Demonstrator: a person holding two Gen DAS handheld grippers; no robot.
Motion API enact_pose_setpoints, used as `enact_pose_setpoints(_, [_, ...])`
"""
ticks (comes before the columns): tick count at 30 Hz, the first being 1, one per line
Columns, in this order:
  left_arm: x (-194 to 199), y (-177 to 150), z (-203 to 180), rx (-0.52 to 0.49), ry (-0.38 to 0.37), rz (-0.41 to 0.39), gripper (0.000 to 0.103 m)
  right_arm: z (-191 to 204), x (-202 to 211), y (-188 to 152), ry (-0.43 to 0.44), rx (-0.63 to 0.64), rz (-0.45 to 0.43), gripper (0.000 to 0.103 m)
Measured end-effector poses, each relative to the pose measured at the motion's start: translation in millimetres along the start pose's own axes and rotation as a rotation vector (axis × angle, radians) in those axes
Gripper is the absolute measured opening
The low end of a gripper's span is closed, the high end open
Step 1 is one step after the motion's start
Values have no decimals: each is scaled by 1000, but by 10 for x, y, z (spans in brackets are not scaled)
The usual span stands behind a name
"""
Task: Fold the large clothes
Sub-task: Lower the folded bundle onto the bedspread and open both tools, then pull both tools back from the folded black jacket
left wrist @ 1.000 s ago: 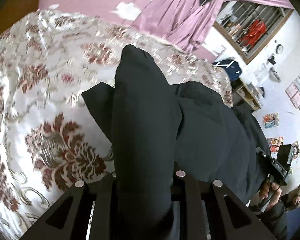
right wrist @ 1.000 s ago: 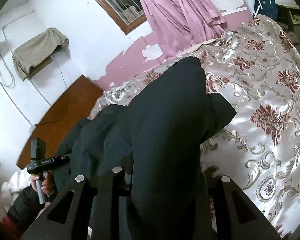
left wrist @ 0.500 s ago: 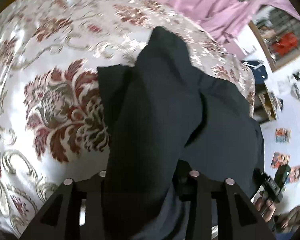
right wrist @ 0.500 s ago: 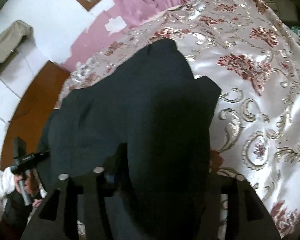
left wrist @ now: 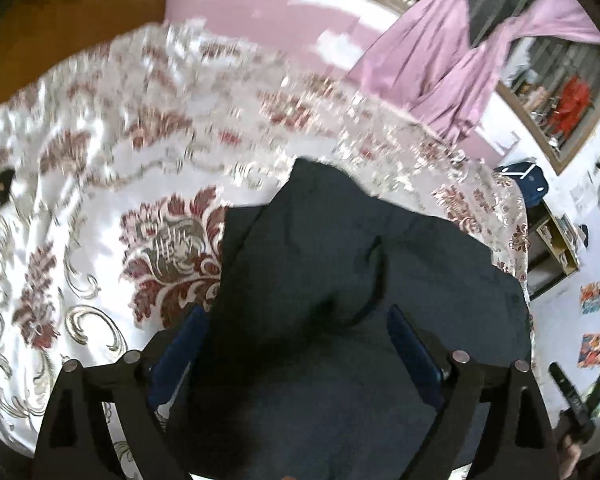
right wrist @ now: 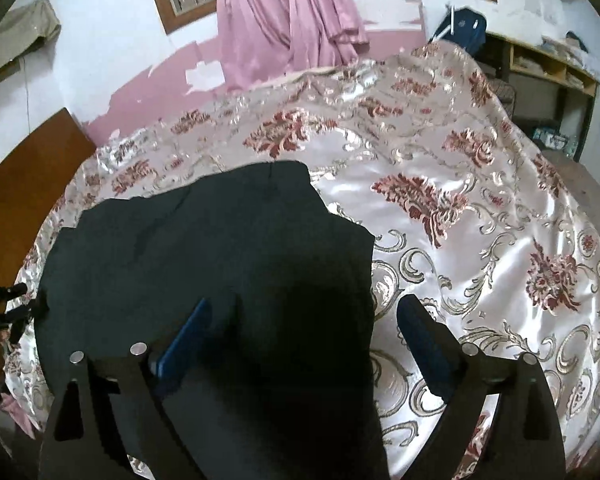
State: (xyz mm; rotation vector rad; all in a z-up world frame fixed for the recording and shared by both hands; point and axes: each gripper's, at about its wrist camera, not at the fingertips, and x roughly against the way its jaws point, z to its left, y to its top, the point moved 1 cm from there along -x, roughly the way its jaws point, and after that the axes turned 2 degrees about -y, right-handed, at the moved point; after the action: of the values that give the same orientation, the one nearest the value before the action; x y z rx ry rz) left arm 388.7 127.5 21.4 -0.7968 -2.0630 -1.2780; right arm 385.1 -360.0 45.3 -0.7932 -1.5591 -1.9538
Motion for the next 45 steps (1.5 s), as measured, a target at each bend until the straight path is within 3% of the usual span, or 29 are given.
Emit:
enact_pose_setpoints(7, [483, -297, -223, -38, -27, -162, 103, 205, 573, -249, 17, 2, -193, 97])
enact_pose_setpoints(14, [907, -686, -376, -171, -3, -304, 103, 426, 975, -526, 23, 25, -313, 98])
enact_pose_setpoints(23, [1388, -1202, -490, -241, 37, -427, 103, 748, 1498, -867, 44, 128, -410, 99])
enact_pose_setpoints(37, [1589, -1764, -530, -286, 32, -415, 103, 920, 1771, -1451, 105, 124, -422, 101])
enact_pose_setpoints(45, [1591, -2063, -603, -348, 77, -417, 103, 998, 1787, -1800, 110, 164, -409, 101])
